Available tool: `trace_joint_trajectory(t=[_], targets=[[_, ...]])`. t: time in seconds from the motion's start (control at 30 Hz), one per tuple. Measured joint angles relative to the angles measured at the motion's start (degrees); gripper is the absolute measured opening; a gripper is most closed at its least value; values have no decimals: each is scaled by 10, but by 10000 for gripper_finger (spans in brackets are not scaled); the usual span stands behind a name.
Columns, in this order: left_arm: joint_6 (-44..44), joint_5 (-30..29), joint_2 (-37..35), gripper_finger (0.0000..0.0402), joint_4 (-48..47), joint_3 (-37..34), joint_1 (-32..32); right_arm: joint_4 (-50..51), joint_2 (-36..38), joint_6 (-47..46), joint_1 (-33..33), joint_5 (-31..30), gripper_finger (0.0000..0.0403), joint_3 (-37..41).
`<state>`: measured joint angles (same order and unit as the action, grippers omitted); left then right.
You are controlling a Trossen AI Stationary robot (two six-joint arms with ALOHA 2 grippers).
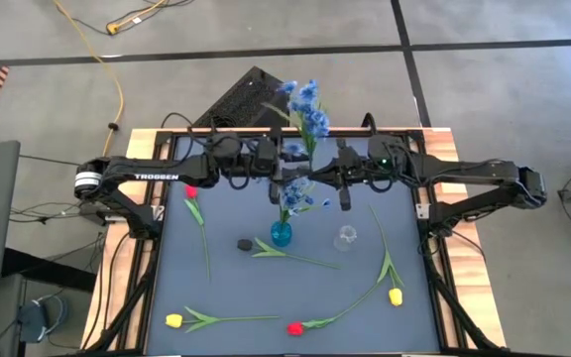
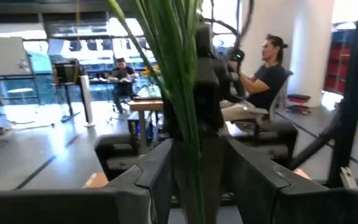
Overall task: Sort flowers into vase by color
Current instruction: Put the blue flowers into the blue flower vase
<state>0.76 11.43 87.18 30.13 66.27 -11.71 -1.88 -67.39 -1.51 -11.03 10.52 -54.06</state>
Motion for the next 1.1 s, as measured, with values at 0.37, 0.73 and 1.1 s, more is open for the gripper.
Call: trace_joint_trajectory(t=[0.37, 0.73, 1.1], targets=[[1, -16, 0, 124, -43, 29, 0, 11, -10, 0, 0, -2, 19, 0], [19, -14, 0, 8, -63, 30, 1, 12, -9, 11, -1, -3, 77, 0], [69, -77, -49, 2, -145, 30, -2, 19, 39, 79, -24, -2, 135, 0]])
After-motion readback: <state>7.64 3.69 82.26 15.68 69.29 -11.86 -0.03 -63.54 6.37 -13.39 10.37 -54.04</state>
